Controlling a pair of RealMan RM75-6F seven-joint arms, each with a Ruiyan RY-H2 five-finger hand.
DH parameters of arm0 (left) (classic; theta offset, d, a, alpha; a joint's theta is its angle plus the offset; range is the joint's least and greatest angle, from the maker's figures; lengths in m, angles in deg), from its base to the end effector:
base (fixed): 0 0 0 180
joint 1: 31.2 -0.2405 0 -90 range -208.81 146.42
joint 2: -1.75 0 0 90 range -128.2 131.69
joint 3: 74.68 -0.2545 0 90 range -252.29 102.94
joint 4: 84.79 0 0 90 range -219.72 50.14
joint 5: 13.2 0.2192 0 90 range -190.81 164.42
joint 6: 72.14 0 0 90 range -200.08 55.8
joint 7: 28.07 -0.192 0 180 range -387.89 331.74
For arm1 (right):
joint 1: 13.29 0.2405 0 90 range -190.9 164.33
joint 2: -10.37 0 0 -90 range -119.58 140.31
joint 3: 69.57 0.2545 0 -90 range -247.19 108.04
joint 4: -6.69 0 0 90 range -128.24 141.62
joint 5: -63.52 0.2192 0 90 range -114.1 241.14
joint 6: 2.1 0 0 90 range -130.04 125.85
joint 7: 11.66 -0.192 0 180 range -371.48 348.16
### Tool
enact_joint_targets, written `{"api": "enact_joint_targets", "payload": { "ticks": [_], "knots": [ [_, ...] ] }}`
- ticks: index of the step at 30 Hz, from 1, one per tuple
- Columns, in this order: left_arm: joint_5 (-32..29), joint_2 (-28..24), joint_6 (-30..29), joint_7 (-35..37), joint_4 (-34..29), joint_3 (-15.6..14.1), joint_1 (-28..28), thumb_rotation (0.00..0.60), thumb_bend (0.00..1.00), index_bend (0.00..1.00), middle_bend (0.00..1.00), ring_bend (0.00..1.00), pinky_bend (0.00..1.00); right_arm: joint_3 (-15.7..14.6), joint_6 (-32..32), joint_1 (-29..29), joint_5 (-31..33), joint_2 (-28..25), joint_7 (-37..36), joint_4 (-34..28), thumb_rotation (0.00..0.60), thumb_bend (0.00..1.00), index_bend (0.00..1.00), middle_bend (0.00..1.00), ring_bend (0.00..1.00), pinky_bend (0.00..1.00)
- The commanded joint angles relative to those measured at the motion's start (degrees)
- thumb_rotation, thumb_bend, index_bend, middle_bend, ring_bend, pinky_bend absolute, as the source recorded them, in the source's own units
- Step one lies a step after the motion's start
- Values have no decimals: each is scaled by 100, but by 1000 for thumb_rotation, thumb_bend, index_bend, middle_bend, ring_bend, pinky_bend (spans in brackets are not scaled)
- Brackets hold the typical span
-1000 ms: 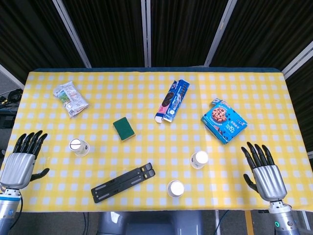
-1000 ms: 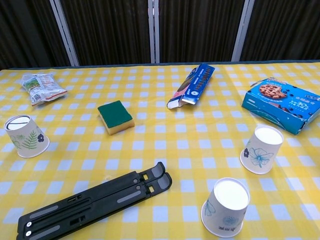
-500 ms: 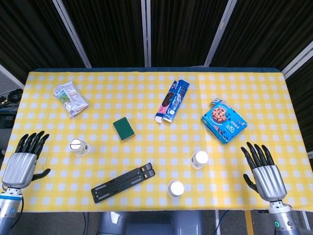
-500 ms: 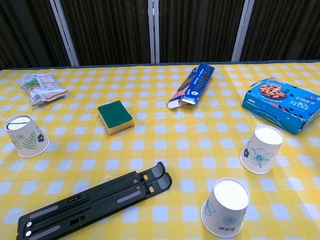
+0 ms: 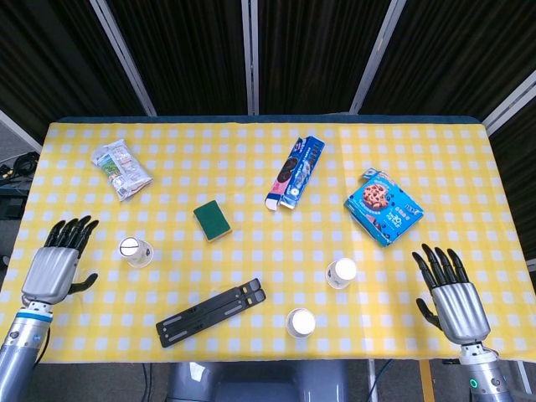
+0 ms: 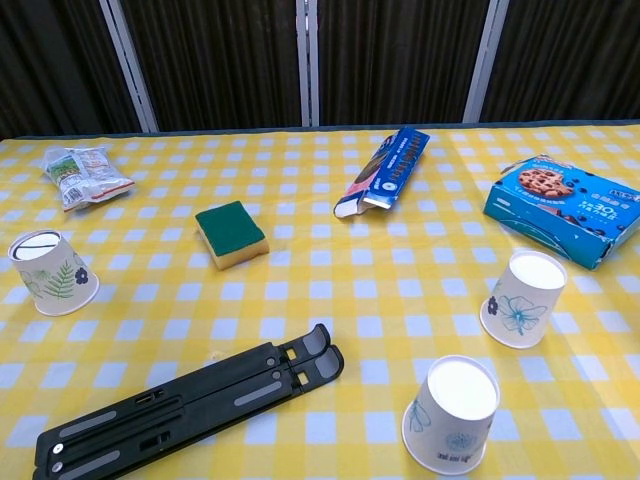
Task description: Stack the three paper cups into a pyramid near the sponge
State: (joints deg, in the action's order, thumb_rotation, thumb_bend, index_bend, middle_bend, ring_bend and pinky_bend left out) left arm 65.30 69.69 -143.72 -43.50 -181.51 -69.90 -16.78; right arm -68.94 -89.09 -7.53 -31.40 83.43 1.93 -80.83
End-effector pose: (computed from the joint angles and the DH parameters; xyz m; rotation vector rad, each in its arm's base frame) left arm -0.2781 0.2795 0.0905 -1.5770 -0.9047 -0.7643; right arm -0.2826 -0.2230 0.0950 1.5698 -0.6888 0.8790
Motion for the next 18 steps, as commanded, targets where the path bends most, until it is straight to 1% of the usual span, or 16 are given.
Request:
{"api": "enact_joint_targets", "payload": {
  "ticks": [1, 3, 8, 15, 18],
  "knots": [
    [-264, 109, 381, -93, 110, 107, 271, 600, 254, 59, 0, 0, 0, 4, 2, 0, 9, -1, -4, 7, 600, 196, 0, 0, 0, 0],
    [-491, 195, 694, -250, 182, 158, 465, 600, 254, 64, 0, 0, 0, 9, 1, 2, 15, -5, -18, 5, 600, 196, 0, 0, 0, 0],
    [-893, 329, 1075, -579, 252, 211, 742, 600, 259, 91, 0, 0, 0, 7, -10, 1, 6, -17, -47, 7, 600, 196, 0, 0, 0, 0],
    [-1269, 491, 1369, -917, 321, 202, 1004, 600, 303, 172, 0, 0, 0, 7, -18, 4, -3, -26, -68, 6, 600, 196, 0, 0, 0, 0],
    [-1415, 589, 1458, -1012, 371, 200, 1109, 600, 304, 200, 0, 0, 0, 7, -20, 2, -2, -30, -72, 3, 600, 196, 0, 0, 0, 0]
  ]
}}
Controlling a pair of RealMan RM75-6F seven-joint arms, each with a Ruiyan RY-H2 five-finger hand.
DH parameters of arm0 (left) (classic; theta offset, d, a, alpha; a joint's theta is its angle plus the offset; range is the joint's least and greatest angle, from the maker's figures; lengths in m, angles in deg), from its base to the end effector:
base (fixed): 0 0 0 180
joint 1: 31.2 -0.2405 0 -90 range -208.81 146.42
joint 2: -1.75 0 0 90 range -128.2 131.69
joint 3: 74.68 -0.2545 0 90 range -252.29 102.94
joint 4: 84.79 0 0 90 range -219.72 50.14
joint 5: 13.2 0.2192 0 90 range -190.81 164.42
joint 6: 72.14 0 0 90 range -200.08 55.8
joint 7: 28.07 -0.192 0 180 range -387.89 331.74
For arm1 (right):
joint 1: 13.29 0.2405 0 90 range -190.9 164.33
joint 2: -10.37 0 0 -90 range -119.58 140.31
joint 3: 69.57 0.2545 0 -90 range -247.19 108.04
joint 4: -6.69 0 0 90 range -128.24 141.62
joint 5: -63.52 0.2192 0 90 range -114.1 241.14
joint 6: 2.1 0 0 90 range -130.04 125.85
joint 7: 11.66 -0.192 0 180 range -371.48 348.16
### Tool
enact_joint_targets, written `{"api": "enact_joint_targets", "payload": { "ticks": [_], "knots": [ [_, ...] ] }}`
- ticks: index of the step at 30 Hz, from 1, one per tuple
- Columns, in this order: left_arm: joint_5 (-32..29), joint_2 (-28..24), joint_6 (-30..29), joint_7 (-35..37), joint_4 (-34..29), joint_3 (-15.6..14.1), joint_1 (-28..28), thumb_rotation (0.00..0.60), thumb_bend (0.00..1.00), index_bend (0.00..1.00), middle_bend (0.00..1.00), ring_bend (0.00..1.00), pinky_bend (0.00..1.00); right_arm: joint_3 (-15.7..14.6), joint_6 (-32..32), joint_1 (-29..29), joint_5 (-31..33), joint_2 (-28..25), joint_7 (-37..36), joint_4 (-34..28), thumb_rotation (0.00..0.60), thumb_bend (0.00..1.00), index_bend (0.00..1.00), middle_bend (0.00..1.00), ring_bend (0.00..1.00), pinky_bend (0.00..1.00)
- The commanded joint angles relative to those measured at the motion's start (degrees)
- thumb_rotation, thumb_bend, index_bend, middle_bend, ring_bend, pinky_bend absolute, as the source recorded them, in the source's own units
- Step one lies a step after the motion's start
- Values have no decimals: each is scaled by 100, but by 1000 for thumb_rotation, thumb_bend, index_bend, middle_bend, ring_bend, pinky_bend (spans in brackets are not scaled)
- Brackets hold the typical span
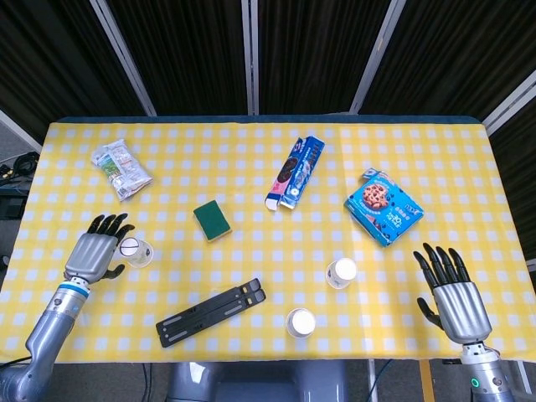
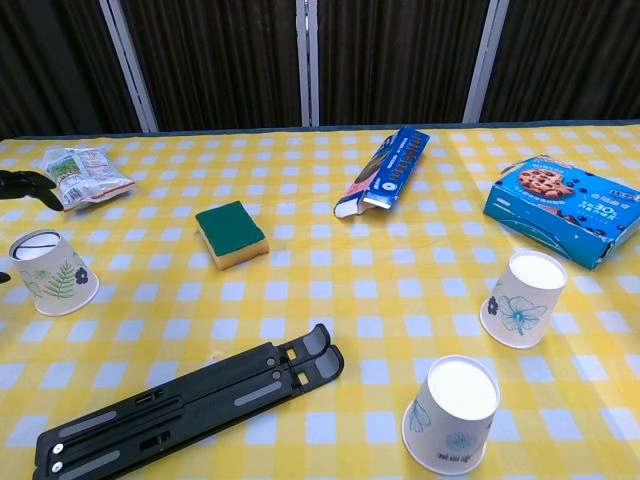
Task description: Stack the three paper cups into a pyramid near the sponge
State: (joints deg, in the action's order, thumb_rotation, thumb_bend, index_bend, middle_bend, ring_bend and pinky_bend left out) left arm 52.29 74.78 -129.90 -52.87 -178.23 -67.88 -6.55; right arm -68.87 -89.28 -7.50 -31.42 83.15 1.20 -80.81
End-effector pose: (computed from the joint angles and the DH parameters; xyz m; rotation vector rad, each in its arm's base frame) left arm -0.2667 0.3262 0.0368 -1.7226 -0.9585 -0.6005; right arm -0.2829 -0.2235 0.0973 1.5655 -0.6921 0.8873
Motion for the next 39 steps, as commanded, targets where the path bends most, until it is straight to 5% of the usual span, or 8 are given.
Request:
{"api": "enact_joint_targets", "payload": {
  "ticks": [1, 9, 17, 30, 39],
  "knots": [
    [-150, 106, 95, -96, 55, -5, 115, 600, 304, 214, 0, 0, 0, 0, -2, 0, -1, 0, 3, 2, 600, 196, 0, 0, 0, 0],
    [-353, 223, 86, -230, 173, -51, 208, 600, 308, 226, 0, 0, 0, 15, -43, -8, -3, -22, -38, -14, 600, 196, 0, 0, 0, 0],
    [-441, 217, 5, -305, 117, -138, 255, 600, 512, 350, 0, 0, 0, 27, -88, -21, -12, -44, -67, -34, 600, 196, 0, 0, 0, 0],
    [-222, -16, -236, -347, -634, 19, 473, 600, 508, 351, 0, 0, 0, 24, -65, -15, 2, -64, -142, -74, 600, 196, 0, 0, 0, 0],
    [-533, 475, -287, -1149, -1146, 410, 1131, 600, 501, 344, 0, 0, 0, 22, -53, -8, 16, -138, -364, -106, 600, 196, 0, 0, 0, 0]
  ]
}}
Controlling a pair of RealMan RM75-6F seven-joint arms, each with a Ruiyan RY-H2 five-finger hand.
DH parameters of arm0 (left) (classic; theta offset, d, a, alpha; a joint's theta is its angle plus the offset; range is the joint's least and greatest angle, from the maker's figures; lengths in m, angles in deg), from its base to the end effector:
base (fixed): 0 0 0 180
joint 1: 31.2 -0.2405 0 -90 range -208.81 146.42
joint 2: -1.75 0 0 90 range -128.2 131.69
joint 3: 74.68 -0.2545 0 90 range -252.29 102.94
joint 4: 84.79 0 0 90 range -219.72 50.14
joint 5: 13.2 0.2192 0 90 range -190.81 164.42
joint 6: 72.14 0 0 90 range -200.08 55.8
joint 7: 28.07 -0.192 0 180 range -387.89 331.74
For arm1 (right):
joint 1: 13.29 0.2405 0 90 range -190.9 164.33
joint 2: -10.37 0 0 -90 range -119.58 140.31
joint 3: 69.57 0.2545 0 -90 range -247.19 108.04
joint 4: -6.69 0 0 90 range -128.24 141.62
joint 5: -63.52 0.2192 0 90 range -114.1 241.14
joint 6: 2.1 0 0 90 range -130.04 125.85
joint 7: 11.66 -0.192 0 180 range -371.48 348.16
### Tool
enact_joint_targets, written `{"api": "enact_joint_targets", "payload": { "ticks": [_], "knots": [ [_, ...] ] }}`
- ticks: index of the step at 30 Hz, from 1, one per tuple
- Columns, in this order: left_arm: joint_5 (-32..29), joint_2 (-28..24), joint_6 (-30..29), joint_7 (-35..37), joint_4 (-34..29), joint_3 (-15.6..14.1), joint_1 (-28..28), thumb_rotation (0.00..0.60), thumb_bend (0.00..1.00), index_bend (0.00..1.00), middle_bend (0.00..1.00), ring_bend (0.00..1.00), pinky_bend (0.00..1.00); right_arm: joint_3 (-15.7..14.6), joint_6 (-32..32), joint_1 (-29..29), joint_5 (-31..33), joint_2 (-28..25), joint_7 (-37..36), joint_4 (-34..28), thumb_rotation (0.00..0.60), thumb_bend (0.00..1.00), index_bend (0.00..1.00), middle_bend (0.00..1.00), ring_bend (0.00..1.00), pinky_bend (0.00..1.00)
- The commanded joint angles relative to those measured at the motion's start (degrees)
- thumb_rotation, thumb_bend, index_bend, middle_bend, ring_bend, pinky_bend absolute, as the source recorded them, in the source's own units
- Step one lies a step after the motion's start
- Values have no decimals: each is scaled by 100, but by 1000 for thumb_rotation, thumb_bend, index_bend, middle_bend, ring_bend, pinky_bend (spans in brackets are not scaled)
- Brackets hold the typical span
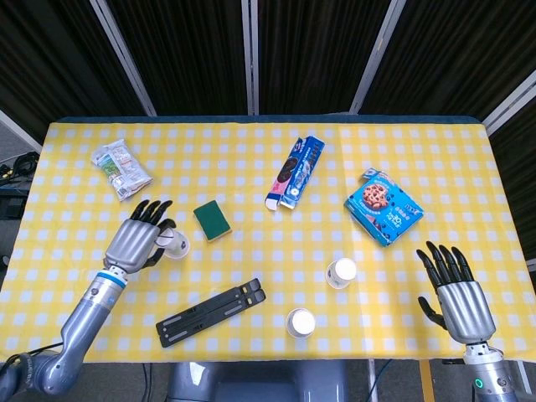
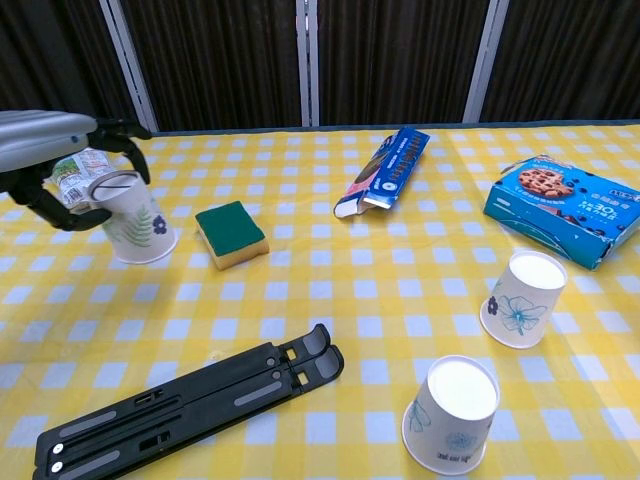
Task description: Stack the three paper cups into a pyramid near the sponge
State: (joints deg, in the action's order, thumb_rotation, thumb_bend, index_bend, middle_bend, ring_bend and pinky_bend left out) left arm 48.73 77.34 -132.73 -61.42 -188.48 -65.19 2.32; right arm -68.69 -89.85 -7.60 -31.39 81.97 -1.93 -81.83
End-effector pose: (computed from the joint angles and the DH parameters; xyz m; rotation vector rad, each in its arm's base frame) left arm -0.1586 0.3436 0.0192 -1.8240 -0.8710 -0.7971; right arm -0.2814 -0.2236 0.1048 1.5432 -0.7286 0.9318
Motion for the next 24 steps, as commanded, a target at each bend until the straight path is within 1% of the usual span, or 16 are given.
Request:
{"api": "enact_joint_targets", "payload": {
  "ticks": [1, 6, 10, 13, 15, 19, 24],
  "knots": [
    [-252, 306, 8, -426, -136, 173, 342, 600, 499, 340, 0, 0, 0, 8, 6, 5, 19, -31, -85, -3, 600, 196, 0, 0, 0, 0],
    [-883, 768, 79, -1115, -90, 273, 843, 600, 494, 331, 0, 0, 0, 19, 17, 12, 45, -78, -244, -5, 600, 196, 0, 0, 0, 0],
    [-1282, 1125, 53, -1466, 115, 264, 1146, 600, 479, 320, 0, 0, 0, 0, 38, 20, 30, -79, -281, 1, 600, 196, 0, 0, 0, 0],
    [-1513, 1348, 42, -1601, 288, 239, 1316, 600, 472, 292, 0, 0, 0, -17, 44, 23, 4, -73, -274, -3, 600, 196, 0, 0, 0, 0],
    [-1610, 1450, 23, -1622, 346, 241, 1393, 600, 470, 300, 0, 0, 0, -19, 43, 24, -4, -69, -266, -6, 600, 195, 0, 0, 0, 0],
    [-1561, 1688, -138, -1534, 575, 263, 1482, 600, 467, 289, 0, 0, 0, -25, 42, 23, -11, -68, -265, -6, 600, 196, 0, 0, 0, 0],
    [-1660, 1751, -146, -1491, 667, 233, 1550, 600, 440, 236, 0, 0, 0, -36, 41, 23, -31, -62, -253, -7, 600, 196, 0, 0, 0, 0]
  ]
}}
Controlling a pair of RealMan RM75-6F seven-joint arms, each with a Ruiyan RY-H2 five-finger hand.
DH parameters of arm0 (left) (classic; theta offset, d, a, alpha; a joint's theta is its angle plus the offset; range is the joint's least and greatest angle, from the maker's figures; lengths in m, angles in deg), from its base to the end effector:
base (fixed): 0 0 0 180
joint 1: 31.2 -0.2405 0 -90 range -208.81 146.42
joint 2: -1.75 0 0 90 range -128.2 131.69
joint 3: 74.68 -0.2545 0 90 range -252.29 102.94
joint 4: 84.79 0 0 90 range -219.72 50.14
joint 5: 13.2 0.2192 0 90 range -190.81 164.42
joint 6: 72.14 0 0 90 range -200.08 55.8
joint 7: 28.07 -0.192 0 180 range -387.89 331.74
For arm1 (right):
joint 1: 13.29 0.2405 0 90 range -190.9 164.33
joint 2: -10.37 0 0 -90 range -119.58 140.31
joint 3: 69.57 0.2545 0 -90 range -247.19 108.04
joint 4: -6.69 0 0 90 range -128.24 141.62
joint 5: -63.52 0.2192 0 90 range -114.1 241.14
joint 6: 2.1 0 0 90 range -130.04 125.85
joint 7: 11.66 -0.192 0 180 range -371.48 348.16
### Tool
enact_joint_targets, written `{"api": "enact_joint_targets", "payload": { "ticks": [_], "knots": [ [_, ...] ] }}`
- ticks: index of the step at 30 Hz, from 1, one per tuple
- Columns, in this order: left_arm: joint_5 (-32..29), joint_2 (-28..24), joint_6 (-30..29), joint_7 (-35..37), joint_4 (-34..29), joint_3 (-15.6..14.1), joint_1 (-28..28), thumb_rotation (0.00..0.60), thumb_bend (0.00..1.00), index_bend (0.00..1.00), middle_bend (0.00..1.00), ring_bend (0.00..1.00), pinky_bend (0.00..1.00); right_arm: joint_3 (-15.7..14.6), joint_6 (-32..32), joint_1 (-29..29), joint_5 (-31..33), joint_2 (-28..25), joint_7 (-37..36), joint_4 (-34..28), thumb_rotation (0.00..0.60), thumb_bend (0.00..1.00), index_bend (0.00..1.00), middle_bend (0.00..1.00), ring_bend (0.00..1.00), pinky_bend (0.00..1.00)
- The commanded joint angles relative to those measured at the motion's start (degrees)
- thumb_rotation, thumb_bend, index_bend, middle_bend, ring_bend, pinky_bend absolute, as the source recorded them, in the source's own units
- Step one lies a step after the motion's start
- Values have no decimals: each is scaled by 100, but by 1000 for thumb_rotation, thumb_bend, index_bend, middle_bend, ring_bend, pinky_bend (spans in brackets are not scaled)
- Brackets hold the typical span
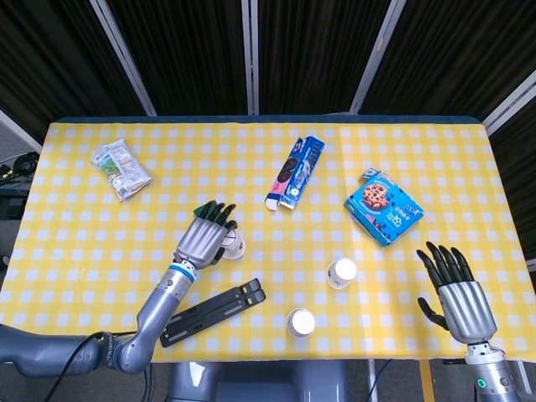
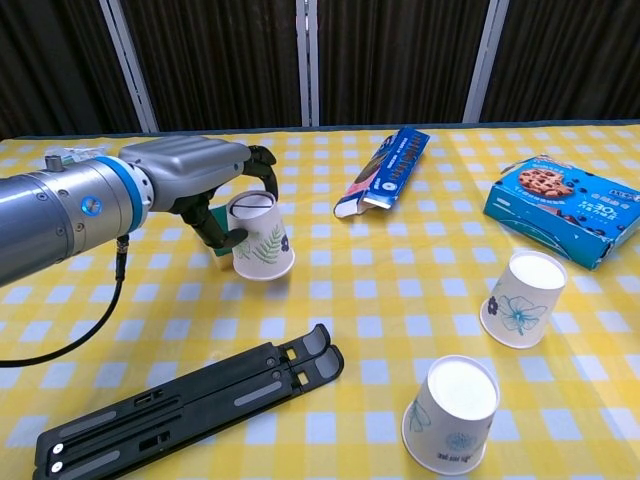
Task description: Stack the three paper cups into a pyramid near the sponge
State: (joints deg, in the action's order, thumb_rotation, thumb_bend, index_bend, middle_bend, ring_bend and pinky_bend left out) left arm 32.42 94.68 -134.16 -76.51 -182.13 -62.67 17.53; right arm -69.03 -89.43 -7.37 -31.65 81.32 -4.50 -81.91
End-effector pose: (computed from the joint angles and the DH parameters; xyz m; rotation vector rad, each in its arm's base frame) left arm -0.0699 0.3609 -0.0658 -1.9361 -0.8279 -0.7798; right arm -0.2819 -0.2234 0.1055 1.5500 -0.7622 0.9545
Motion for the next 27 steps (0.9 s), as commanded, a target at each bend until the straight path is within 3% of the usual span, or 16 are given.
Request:
{"api": "enact_joint_targets", "payload": {
  "ticks": [1, 5, 10, 16, 20, 27],
  "knots": [
    [-36, 23, 2, 30, 49, -39, 37, 600, 409, 221, 0, 0, 0, -7, 2, 0, -10, 7, 11, 2, 600, 196, 0, 0, 0, 0],
    [-33, 19, 17, 84, 78, -113, 55, 600, 307, 118, 0, 0, 0, -15, 9, -1, -15, 19, 44, 1, 600, 196, 0, 0, 0, 0],
    [39, -45, 25, 231, 28, -157, 67, 600, 298, 5, 0, 0, 0, -22, 16, -2, -18, 30, 80, -1, 600, 196, 0, 0, 0, 0],
    [192, -190, -100, 383, -121, -244, -6, 600, 298, 0, 0, 0, 0, -25, 21, -4, -16, 32, 95, 3, 600, 196, 0, 0, 0, 0],
    [726, -463, -477, 693, -429, -447, -305, 600, 297, 0, 0, 0, 0, -15, 5, -9, -6, 17, 83, -3, 600, 196, 0, 0, 0, 0],
    [2201, -1083, -1699, 1354, -781, -1165, -1250, 600, 291, 0, 0, 0, 0, -49, 99, 16, -2, 26, 79, -30, 600, 196, 0, 0, 0, 0]
  ]
}}
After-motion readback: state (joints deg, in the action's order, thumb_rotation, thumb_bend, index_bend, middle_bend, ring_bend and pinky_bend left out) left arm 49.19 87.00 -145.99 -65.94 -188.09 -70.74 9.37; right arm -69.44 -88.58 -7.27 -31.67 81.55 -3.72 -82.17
